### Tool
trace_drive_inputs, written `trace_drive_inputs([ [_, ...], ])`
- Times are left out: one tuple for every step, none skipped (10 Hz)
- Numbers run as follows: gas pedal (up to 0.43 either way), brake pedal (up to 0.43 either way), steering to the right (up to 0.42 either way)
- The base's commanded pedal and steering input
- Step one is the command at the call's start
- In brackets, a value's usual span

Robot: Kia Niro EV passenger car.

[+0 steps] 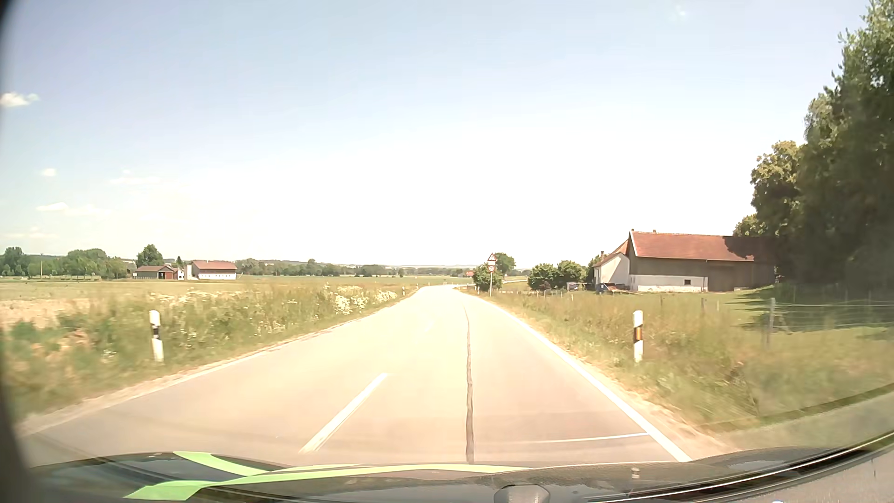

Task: Follow the waypoints while adhering to traffic rules and regulations

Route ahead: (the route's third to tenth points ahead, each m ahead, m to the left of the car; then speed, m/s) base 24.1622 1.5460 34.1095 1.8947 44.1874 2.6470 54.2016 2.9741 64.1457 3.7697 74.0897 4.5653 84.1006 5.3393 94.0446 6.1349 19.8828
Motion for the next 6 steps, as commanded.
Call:
trace_drive_inputs([
  [0.047, 0.0, -0.007],
  [0.047, 0.0, -0.007],
  [0.047, 0.0, -0.006],
  [0.047, 0.0, -0.006],
  [0.047, 0.0, -0.006],
  [0.047, 0.0, -0.007],
])
